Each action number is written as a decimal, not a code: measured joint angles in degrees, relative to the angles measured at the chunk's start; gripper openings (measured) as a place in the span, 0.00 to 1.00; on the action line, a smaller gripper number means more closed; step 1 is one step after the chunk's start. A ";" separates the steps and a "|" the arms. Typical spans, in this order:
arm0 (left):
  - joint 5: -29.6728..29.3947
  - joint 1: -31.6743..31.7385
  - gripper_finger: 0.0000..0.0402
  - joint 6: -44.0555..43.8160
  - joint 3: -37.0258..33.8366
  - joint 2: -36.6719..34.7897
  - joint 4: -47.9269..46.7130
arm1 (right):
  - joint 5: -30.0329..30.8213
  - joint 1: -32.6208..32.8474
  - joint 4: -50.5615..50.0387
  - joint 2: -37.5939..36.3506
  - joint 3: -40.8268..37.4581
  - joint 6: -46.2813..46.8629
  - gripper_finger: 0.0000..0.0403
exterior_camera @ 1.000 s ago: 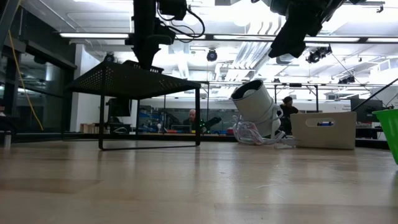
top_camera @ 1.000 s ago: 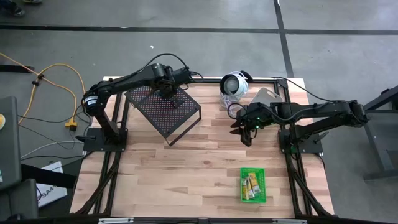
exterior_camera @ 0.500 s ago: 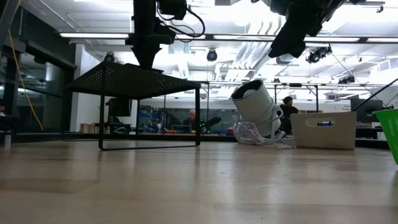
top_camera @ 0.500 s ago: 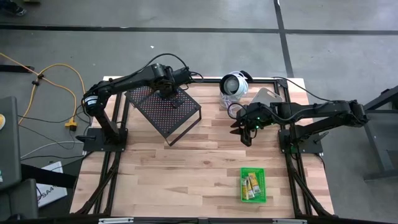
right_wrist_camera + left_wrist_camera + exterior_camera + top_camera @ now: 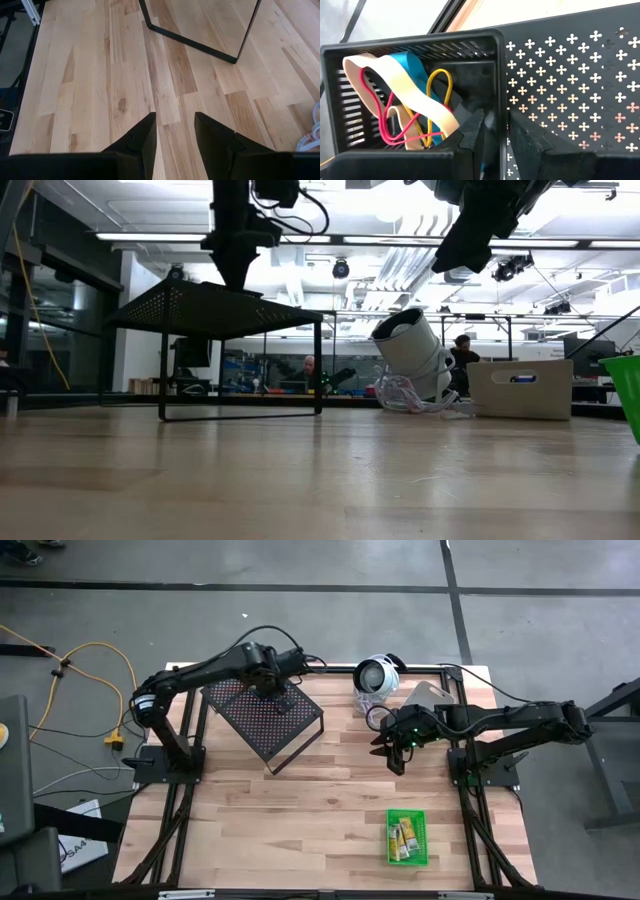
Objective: Pick & Place Office Desk Supplies
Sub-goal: Put the black bin on the shelf, then put the green bin on the shelf
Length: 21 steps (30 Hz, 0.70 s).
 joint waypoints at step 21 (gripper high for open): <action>0.17 -2.12 0.20 1.04 0.00 -4.27 0.63 | 0.01 -0.01 0.01 0.00 0.00 0.00 0.30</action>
